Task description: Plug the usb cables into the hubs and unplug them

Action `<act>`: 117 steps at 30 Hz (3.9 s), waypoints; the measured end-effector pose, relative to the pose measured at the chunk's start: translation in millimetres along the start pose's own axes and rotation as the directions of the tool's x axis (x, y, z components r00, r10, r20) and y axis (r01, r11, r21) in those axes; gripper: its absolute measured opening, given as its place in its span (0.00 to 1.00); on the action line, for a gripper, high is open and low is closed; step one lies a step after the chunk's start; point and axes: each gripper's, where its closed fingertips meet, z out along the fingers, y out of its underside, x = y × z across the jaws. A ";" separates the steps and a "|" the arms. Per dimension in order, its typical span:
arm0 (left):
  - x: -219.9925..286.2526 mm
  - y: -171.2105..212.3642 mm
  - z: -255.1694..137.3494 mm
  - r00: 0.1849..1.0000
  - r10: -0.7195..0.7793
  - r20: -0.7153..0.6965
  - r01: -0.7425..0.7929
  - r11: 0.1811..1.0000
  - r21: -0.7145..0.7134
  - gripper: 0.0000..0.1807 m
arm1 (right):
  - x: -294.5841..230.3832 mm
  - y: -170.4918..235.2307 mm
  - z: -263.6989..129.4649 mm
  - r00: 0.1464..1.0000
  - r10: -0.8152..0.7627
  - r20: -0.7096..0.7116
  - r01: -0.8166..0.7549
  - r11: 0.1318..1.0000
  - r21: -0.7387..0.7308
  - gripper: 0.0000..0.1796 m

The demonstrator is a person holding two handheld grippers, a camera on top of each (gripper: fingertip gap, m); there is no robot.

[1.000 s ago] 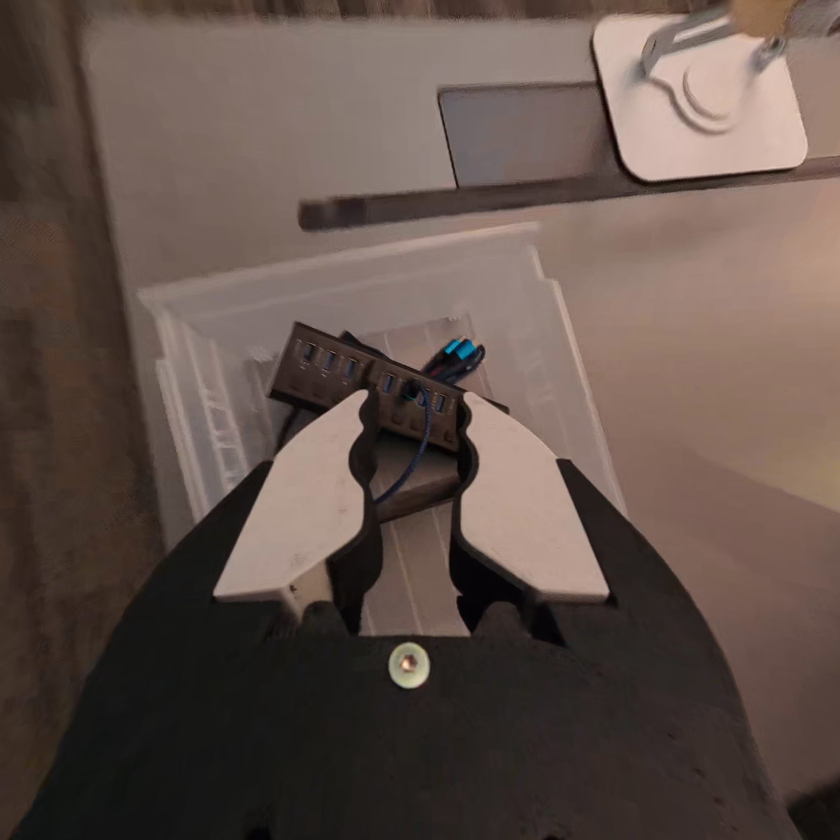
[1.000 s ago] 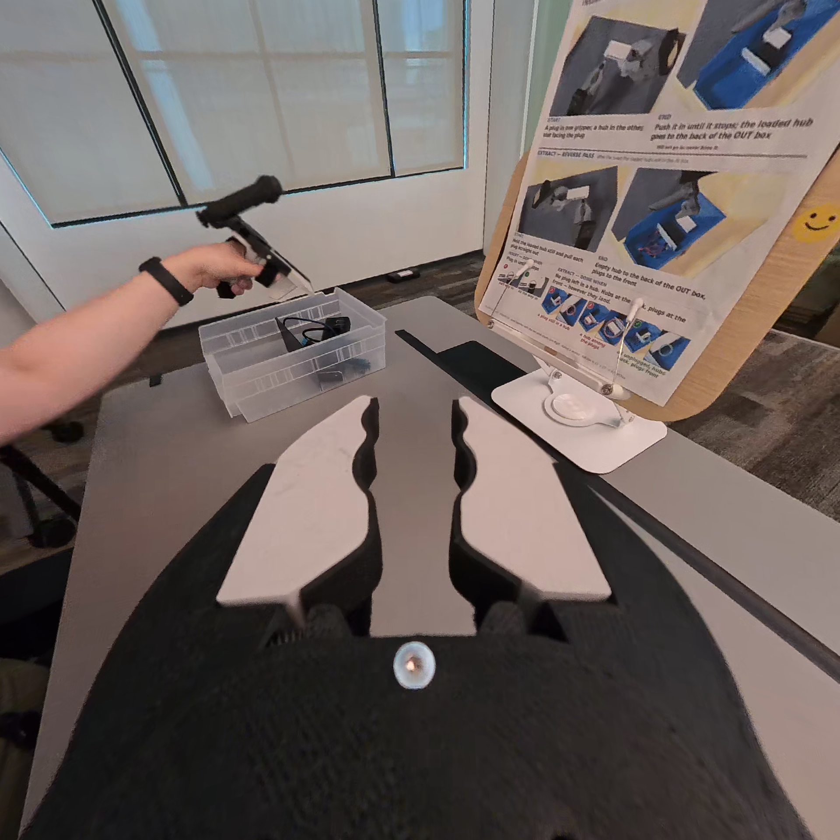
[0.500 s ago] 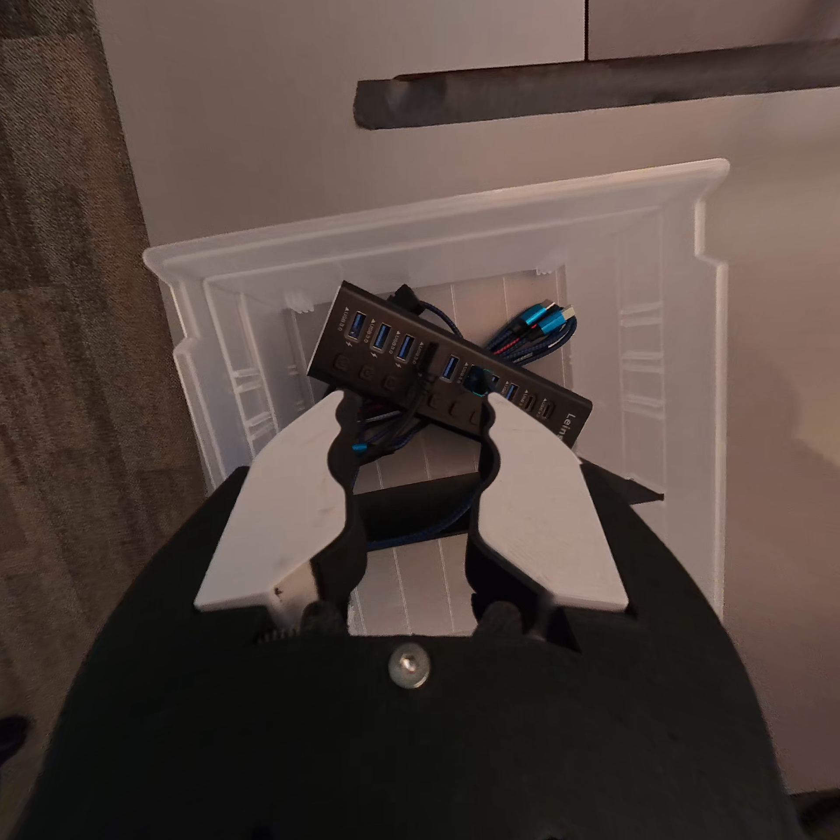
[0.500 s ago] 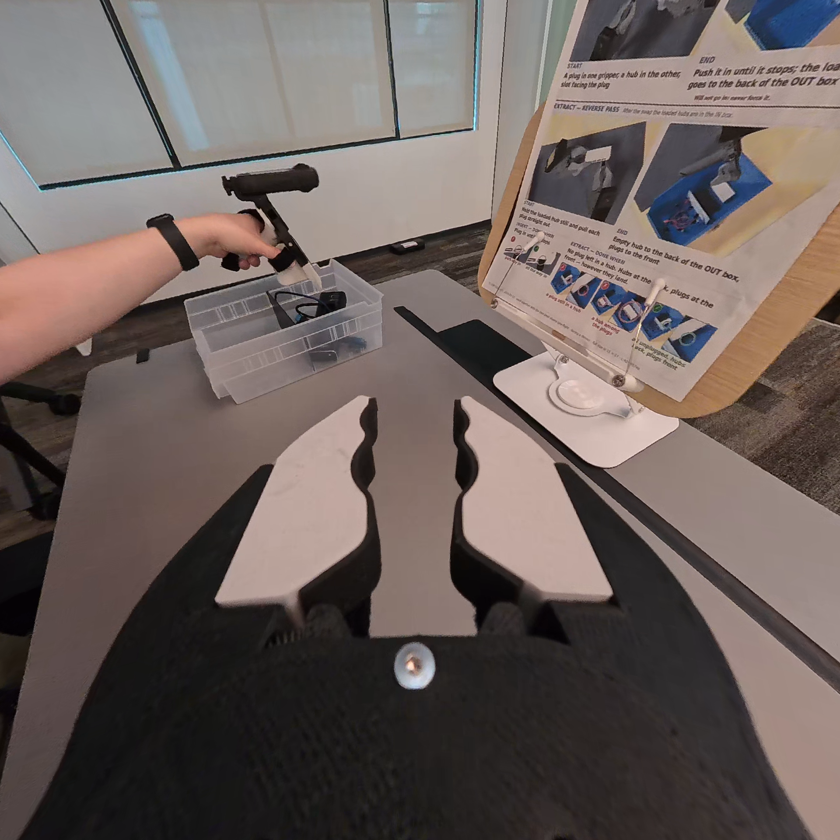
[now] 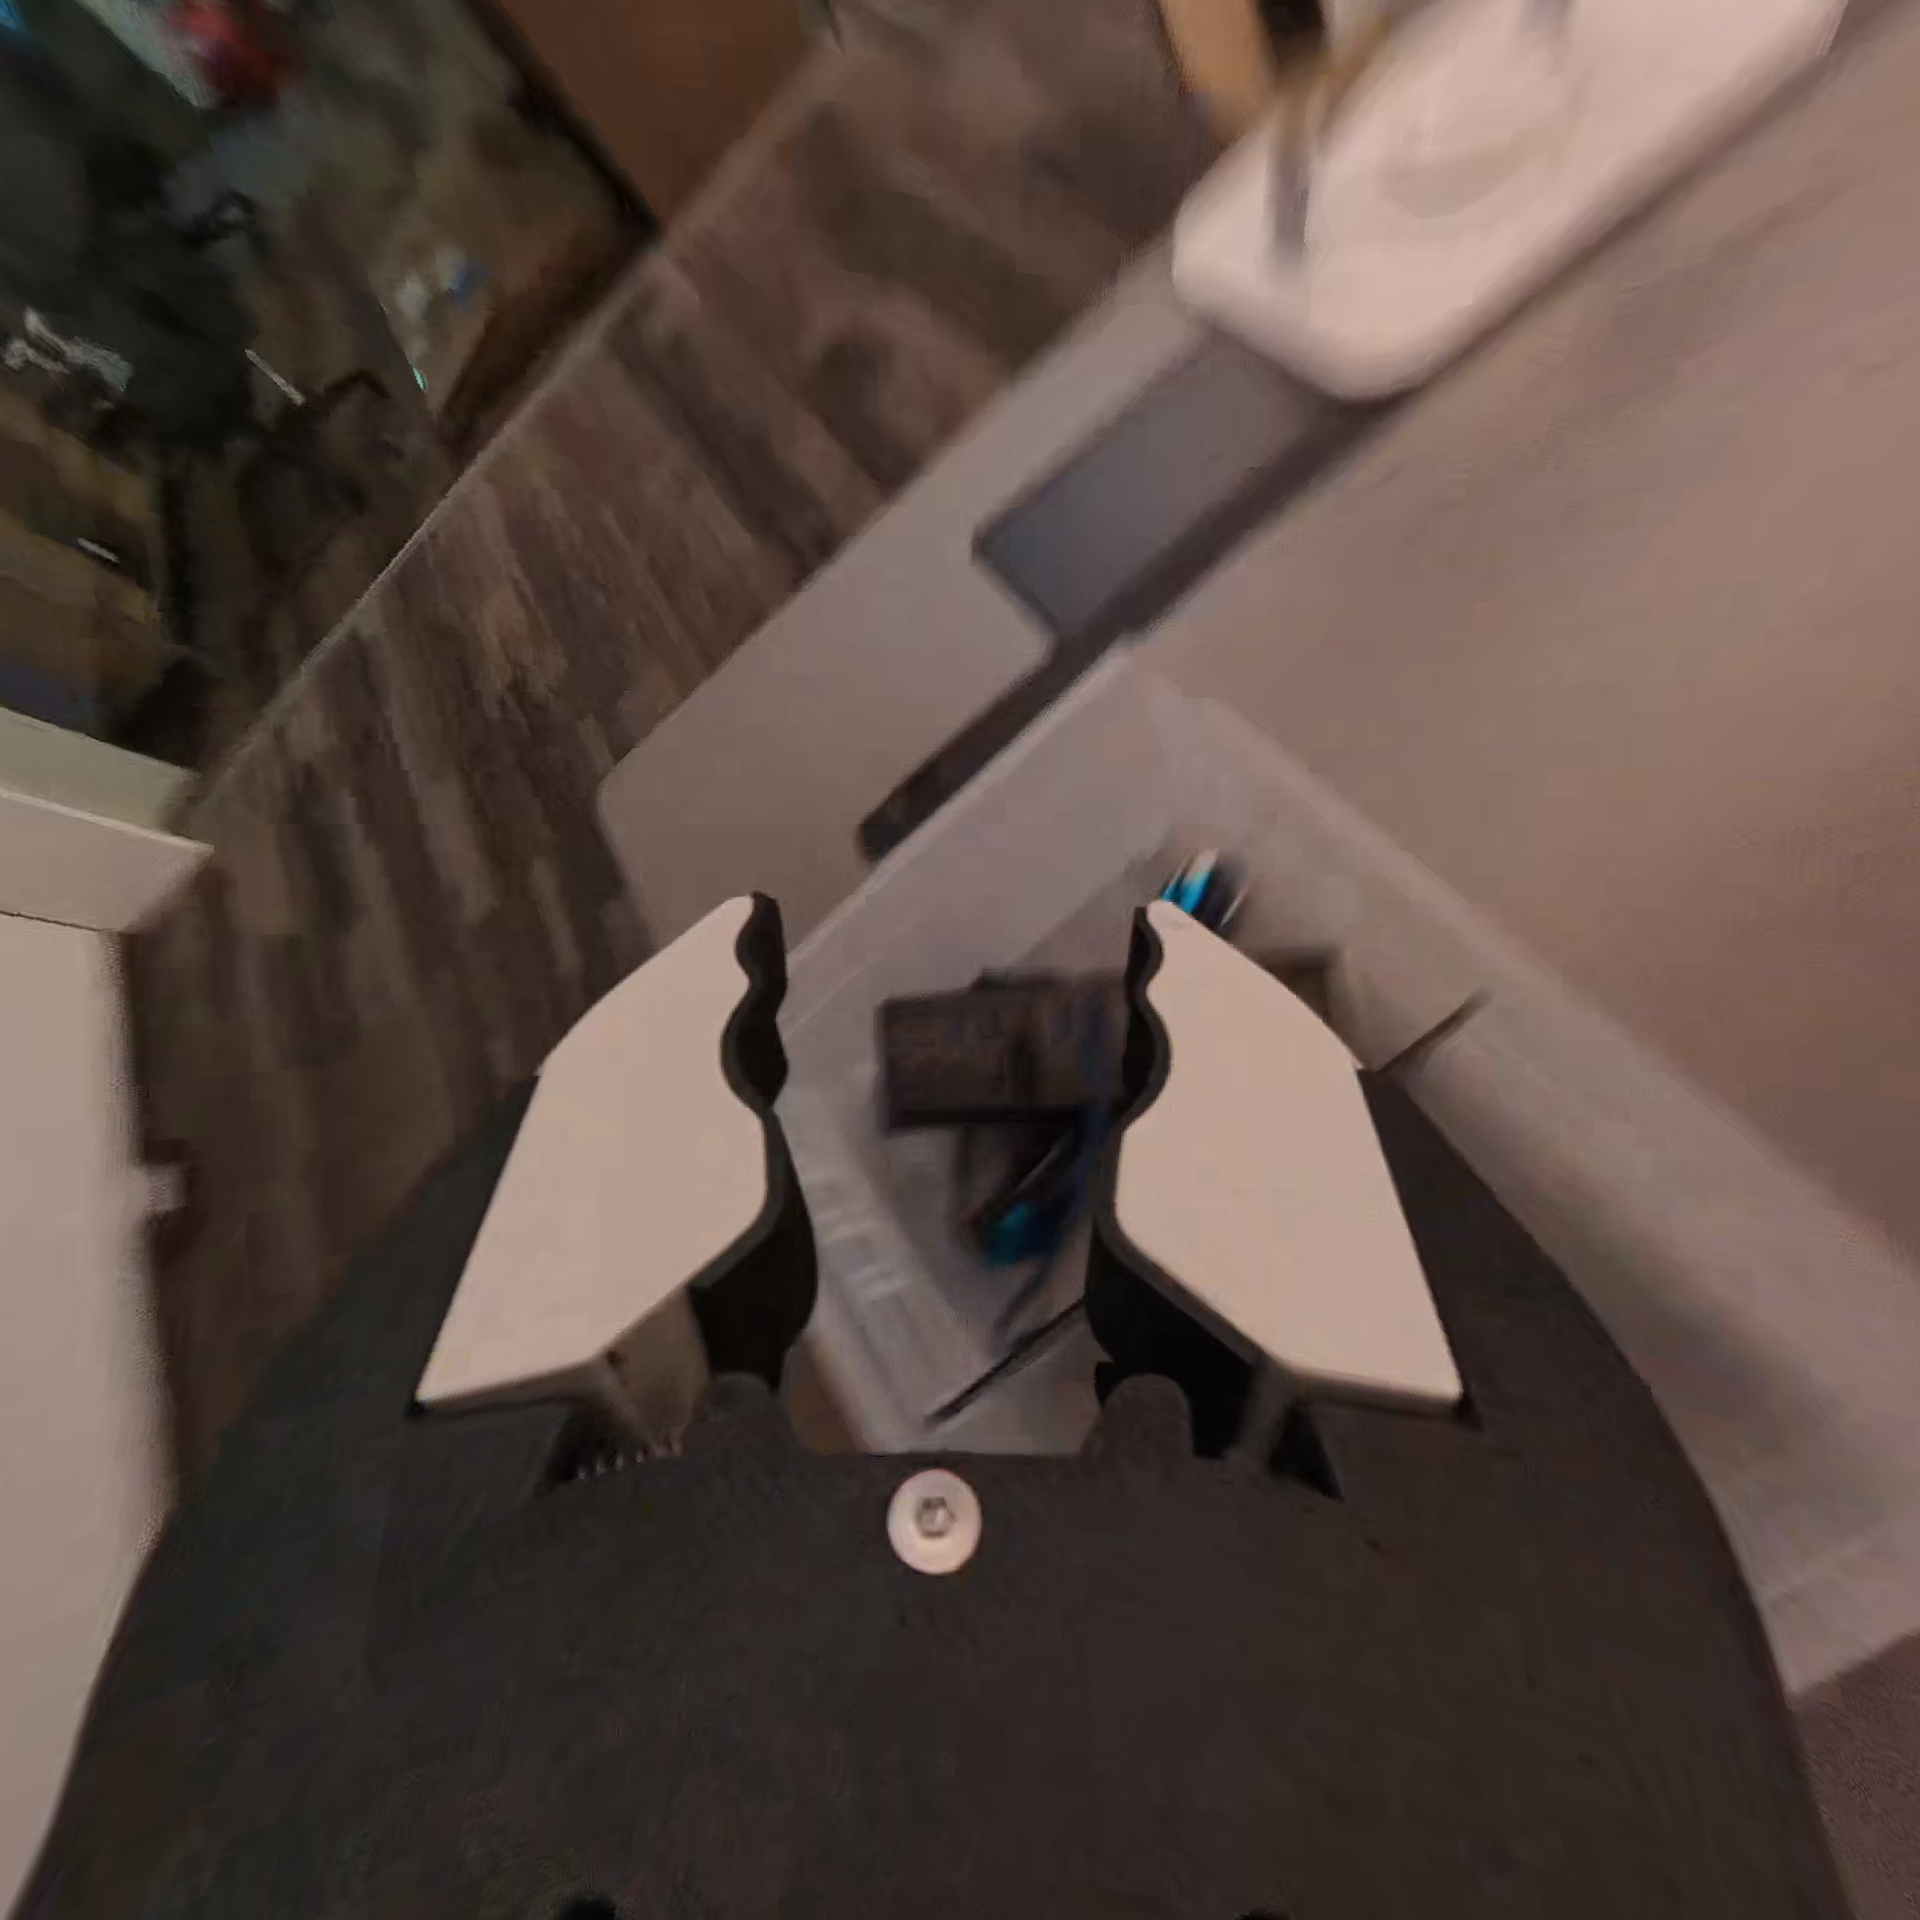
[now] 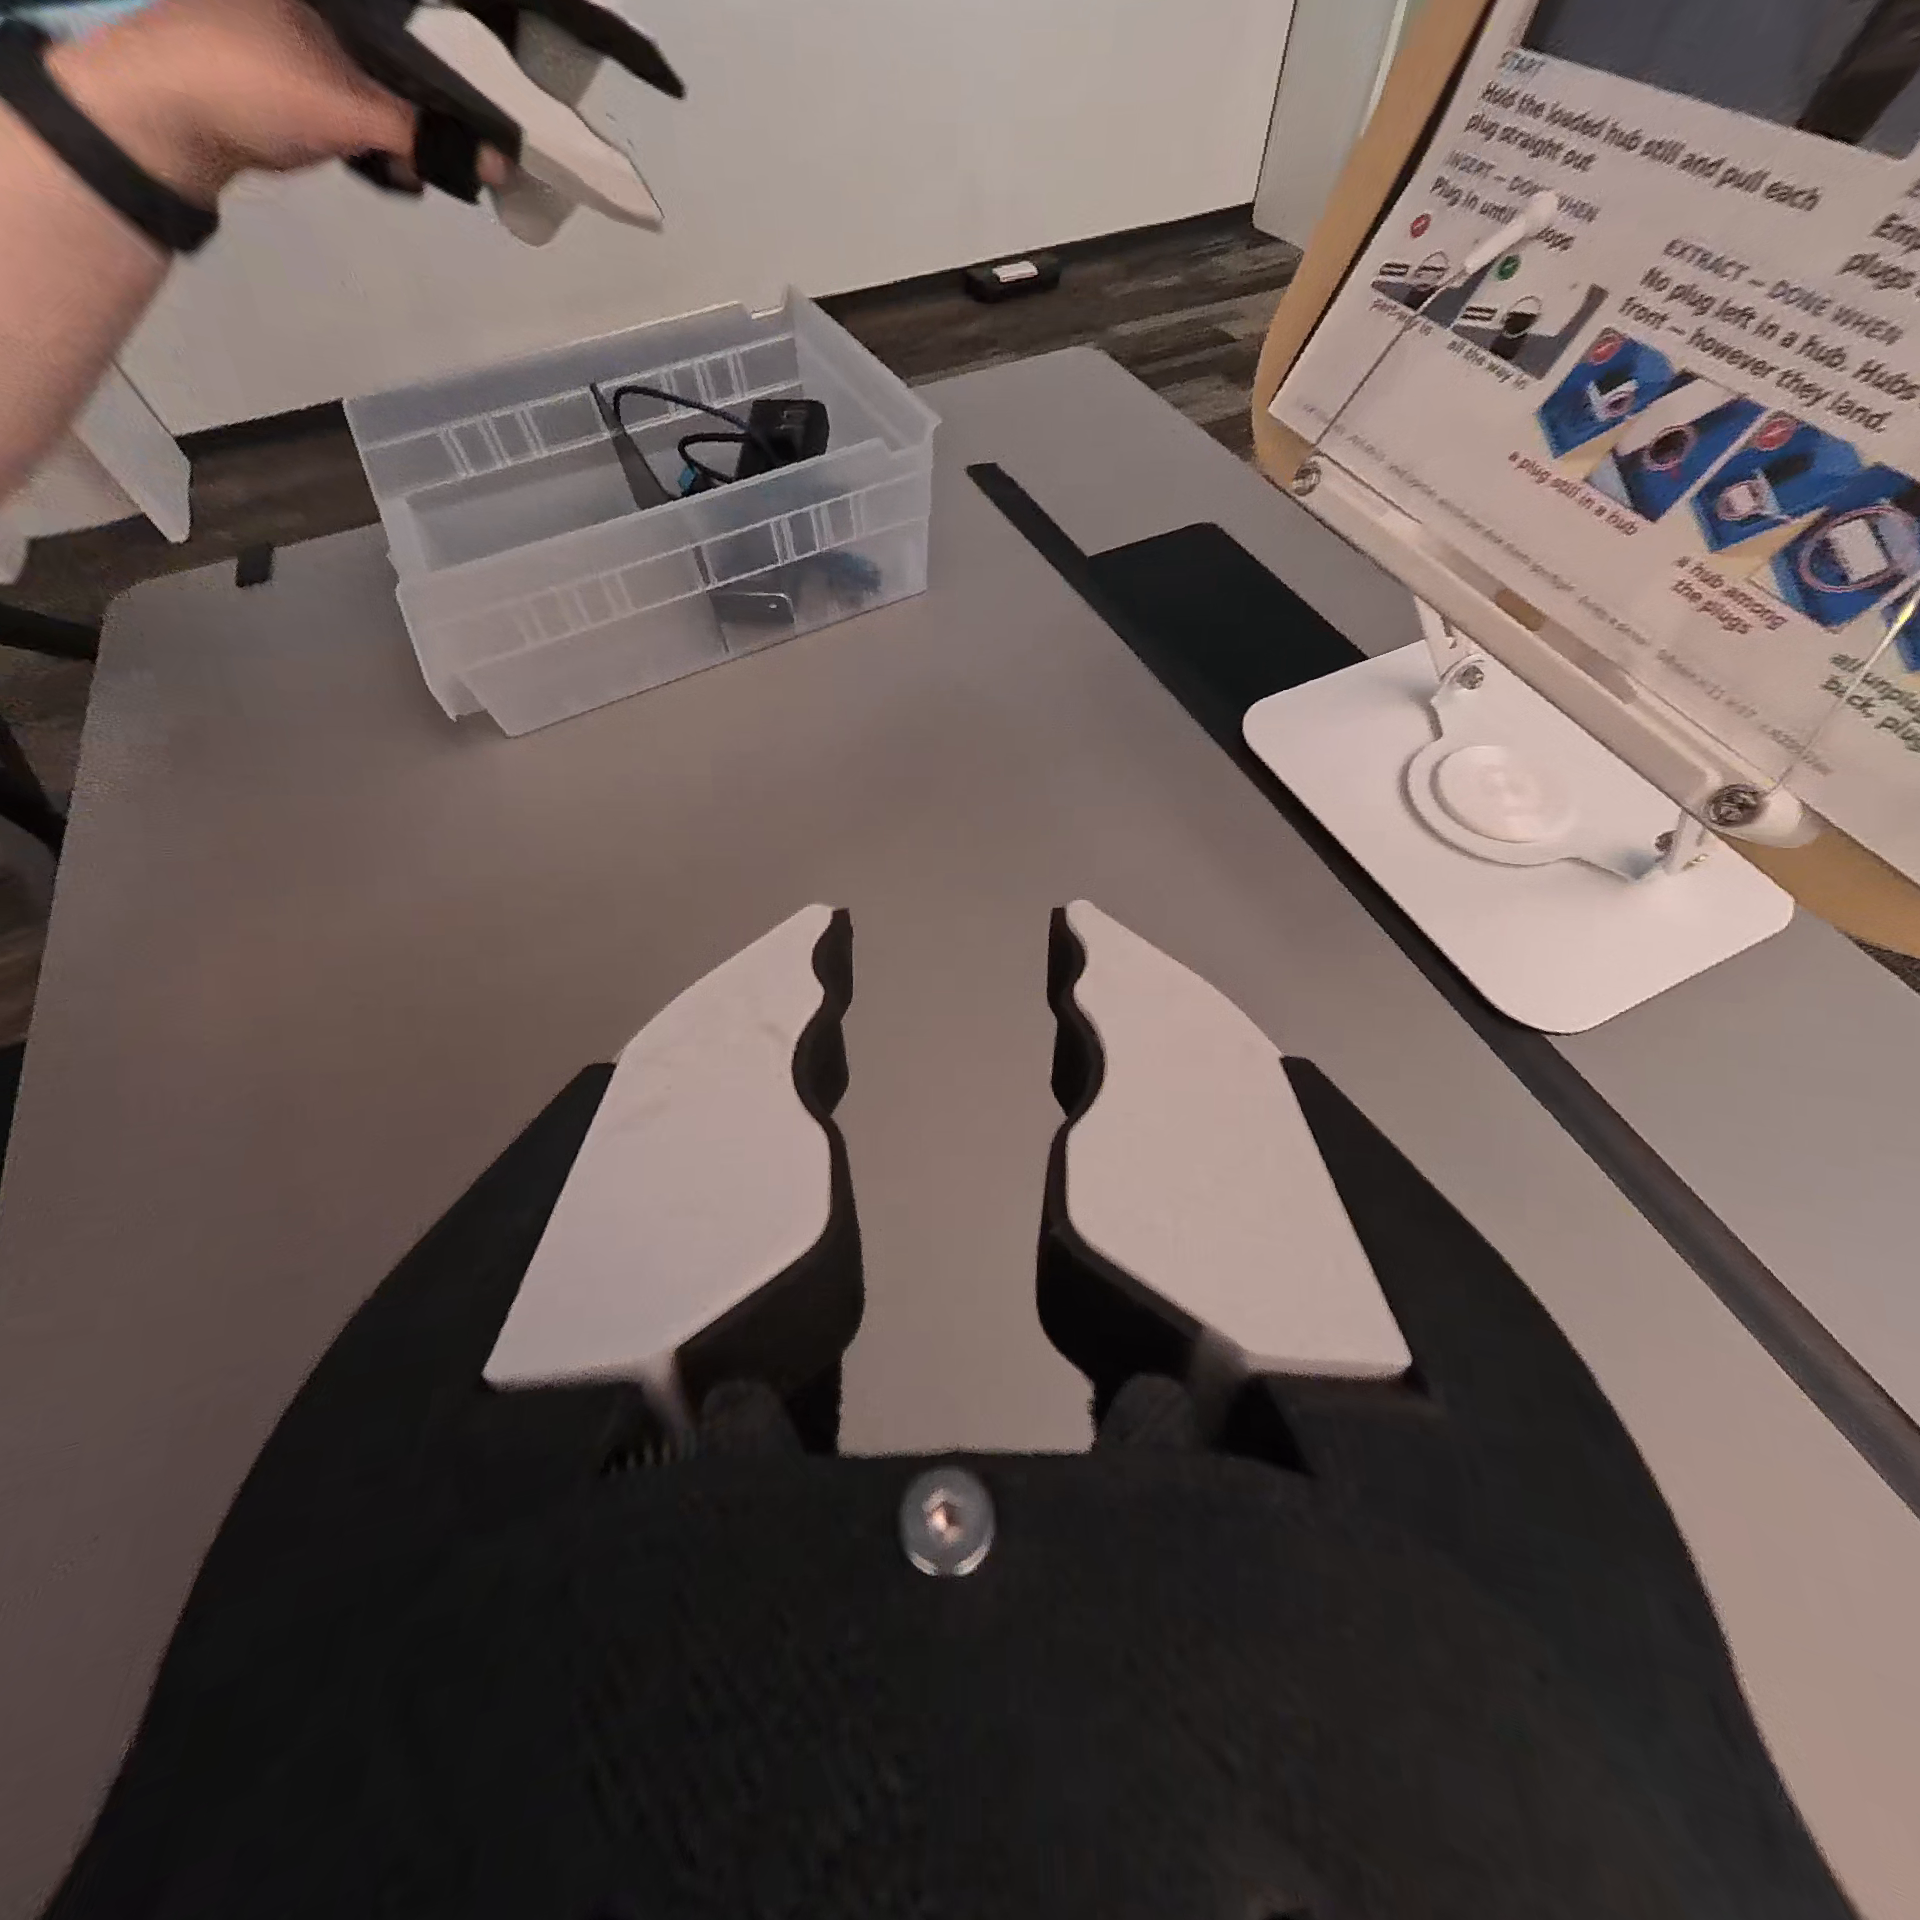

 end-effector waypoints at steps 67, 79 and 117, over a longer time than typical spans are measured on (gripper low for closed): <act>-63.5 64.1 47.7 0.225 0.796 -0.562 -0.785 -0.193 -0.588 0.33 | -16.8 37.7 9.6 0.974 0.153 0.169 -0.136 0.985 -0.105 0.17; -86.7 -23.7 -31.5 0.142 0.877 -0.459 -0.597 -0.294 -0.746 0.33 | -29.5 19.5 2.7 0.964 0.119 0.237 -0.115 0.993 -0.033 0.17; -79.9 -192.4 -166.3 0.104 0.991 -0.082 -0.470 -0.024 -0.883 0.33 | -110.5 -167.3 275.2 0.980 -0.171 0.099 0.105 0.875 0.472 0.01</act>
